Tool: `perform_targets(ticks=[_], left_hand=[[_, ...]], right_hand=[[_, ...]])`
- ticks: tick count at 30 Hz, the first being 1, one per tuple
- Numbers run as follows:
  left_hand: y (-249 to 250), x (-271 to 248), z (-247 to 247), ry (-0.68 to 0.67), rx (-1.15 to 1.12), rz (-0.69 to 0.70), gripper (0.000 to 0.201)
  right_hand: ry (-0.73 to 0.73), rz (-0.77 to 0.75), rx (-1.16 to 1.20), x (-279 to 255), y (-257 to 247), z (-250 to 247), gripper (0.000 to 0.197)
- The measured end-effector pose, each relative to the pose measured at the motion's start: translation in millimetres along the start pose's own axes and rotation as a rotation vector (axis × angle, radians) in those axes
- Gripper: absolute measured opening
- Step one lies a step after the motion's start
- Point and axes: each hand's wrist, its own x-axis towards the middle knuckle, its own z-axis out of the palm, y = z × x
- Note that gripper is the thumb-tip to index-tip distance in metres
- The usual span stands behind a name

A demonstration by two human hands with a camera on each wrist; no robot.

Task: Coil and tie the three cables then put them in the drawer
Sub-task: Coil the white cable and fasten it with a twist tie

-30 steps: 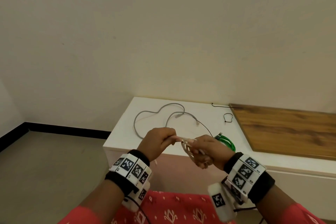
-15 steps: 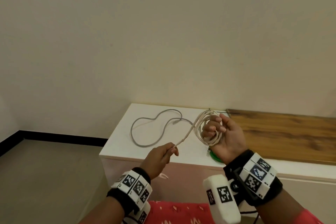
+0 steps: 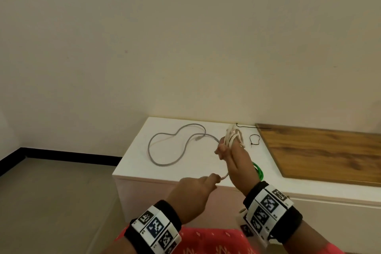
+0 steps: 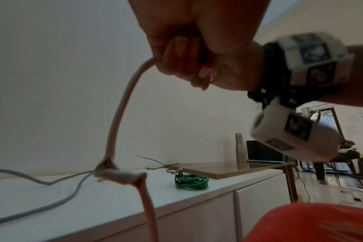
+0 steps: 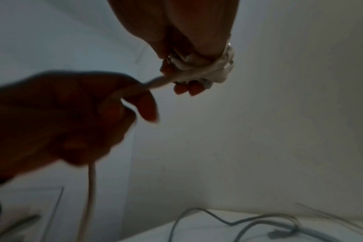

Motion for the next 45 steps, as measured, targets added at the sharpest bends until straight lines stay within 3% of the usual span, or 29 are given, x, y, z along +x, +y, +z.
perform_targets(ticks=[3, 6, 9, 13, 15, 20, 22, 24, 28, 31, 34, 37, 39, 41, 43, 45], left_hand=[[-9, 0, 0, 0.125, 0.125, 0.101, 0.014], [-19, 2, -12, 0.249, 0.166, 0.109, 0.029], [-37, 4, -20, 0.301, 0.044, 0.068, 0.039], [-57, 6, -21, 0.227, -0.209, -0.053, 0.060], [-60, 8, -18, 0.211, -0.267, -0.081, 0.059], [-71, 5, -10, 0.199, -0.478, -0.258, 0.033], [-69, 1, -10, 0.158, -0.517, -0.276, 0.026], [-61, -1, -8, 0.137, -0.580, -0.289, 0.031], [-48, 1, -3, 0.185, -0.730, -0.378, 0.015], [-33, 4, -1, 0.196, -0.566, -0.368, 0.012], [-21, 2, 3, 0.150, -0.255, -0.303, 0.021], [-14, -2, 5, 0.045, 0.033, -0.156, 0.020], [-12, -6, 11, 0.007, 0.148, -0.078, 0.049], [-4, -8, 12, -0.012, 0.231, 0.009, 0.059], [4, -10, 11, 0.028, 0.268, 0.135, 0.047], [9, -11, 7, 0.094, 0.270, 0.194, 0.019]], right_hand=[[-0.239, -0.091, -0.398, -1, 4, 2, 0.038], [-0.442, 0.062, -0.586, 0, 3, 3, 0.027], [-0.552, 0.215, -0.351, 0, 1, -3, 0.032], [-0.698, 0.390, 0.017, 1, -7, -6, 0.038], [-0.712, 0.434, 0.106, 1, -10, -5, 0.039], [-0.479, 0.590, 0.581, 10, -10, -20, 0.037], [-0.451, 0.684, 0.761, 15, -9, -25, 0.037], [-0.470, 0.745, 0.967, 16, -10, -25, 0.037], [-0.418, 0.722, 1.307, 16, -14, -22, 0.033], [-0.232, 0.698, 1.481, 17, -22, -23, 0.026], [-0.004, 0.684, 1.538, 19, -29, -23, 0.035], [0.095, 0.592, 1.560, 19, -32, -21, 0.035], [0.125, 0.541, 1.521, 18, -30, -20, 0.032], [0.163, 0.518, 1.434, 17, -30, -17, 0.034], [0.176, 0.502, 1.287, 16, -30, -14, 0.035], [0.154, 0.489, 1.099, 16, -31, -11, 0.034]])
